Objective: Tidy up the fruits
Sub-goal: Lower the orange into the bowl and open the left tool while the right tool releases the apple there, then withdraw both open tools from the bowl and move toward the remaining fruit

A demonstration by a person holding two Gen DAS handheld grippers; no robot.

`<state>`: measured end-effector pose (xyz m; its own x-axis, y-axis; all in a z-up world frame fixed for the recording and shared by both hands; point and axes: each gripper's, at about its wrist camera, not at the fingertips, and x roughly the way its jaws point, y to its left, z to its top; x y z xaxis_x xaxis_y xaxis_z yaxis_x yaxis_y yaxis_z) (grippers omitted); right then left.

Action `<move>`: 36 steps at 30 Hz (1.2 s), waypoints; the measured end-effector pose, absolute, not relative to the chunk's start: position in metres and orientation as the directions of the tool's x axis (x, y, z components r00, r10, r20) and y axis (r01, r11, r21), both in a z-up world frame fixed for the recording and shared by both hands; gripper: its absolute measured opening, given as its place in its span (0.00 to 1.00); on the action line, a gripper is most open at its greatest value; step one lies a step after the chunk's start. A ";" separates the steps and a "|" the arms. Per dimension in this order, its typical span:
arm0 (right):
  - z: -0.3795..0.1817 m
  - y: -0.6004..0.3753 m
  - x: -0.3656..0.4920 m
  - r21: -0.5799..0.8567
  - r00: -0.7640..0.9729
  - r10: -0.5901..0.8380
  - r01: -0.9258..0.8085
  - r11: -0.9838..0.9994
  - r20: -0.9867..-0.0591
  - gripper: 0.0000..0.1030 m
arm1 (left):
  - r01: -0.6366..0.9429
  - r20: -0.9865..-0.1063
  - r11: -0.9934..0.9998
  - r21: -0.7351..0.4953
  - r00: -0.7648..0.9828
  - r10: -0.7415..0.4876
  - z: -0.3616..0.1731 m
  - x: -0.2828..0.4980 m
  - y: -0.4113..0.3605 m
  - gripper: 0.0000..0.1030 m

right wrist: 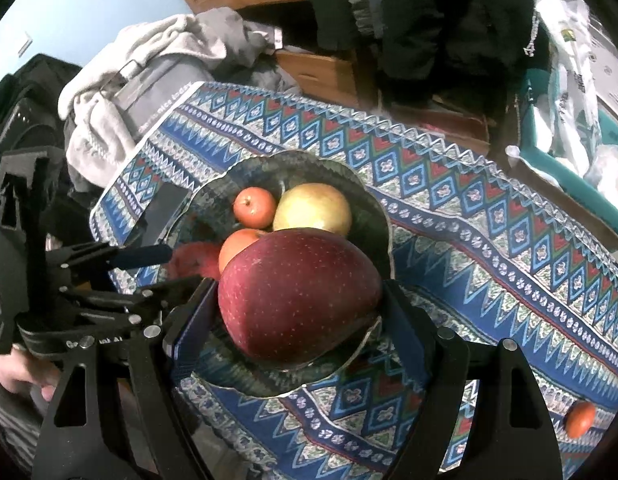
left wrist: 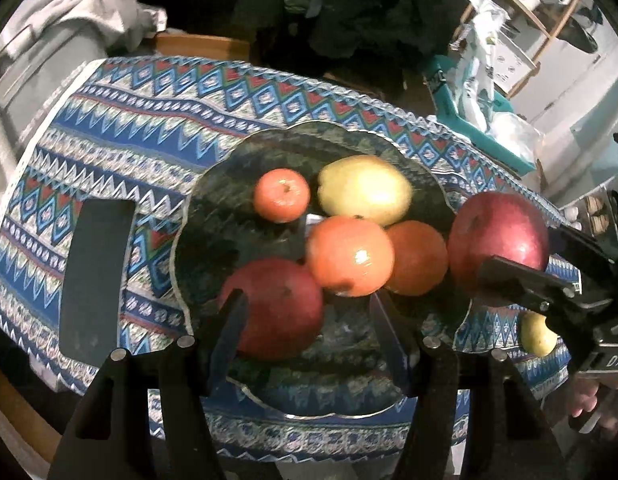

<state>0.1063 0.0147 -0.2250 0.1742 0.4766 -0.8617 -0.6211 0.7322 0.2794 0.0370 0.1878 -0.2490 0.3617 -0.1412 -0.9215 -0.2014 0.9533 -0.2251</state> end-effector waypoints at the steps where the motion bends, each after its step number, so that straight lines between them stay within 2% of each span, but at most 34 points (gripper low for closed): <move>1: -0.226 0.018 0.105 0.277 0.171 0.474 -0.624 0.731 -0.863 0.78 | -0.206 -0.922 0.953 -0.224 0.362 -0.139 -0.249 0.035 0.191 0.63; 13: -0.254 0.050 0.081 0.259 0.100 0.427 -0.665 0.700 -0.899 0.78 | -0.254 -0.940 0.946 -0.201 0.321 -0.114 -0.267 0.010 0.212 0.63; 26: -0.274 0.058 0.073 0.259 0.044 0.384 -0.665 0.700 -0.922 0.79 | -0.236 -0.939 0.950 -0.205 0.320 -0.123 -0.262 0.008 0.209 0.63; 36: -0.239 0.042 0.085 0.283 0.109 0.449 -0.640 0.715 -0.887 0.76 | -0.223 -0.930 0.951 -0.214 0.346 -0.128 -0.249 0.010 0.201 0.63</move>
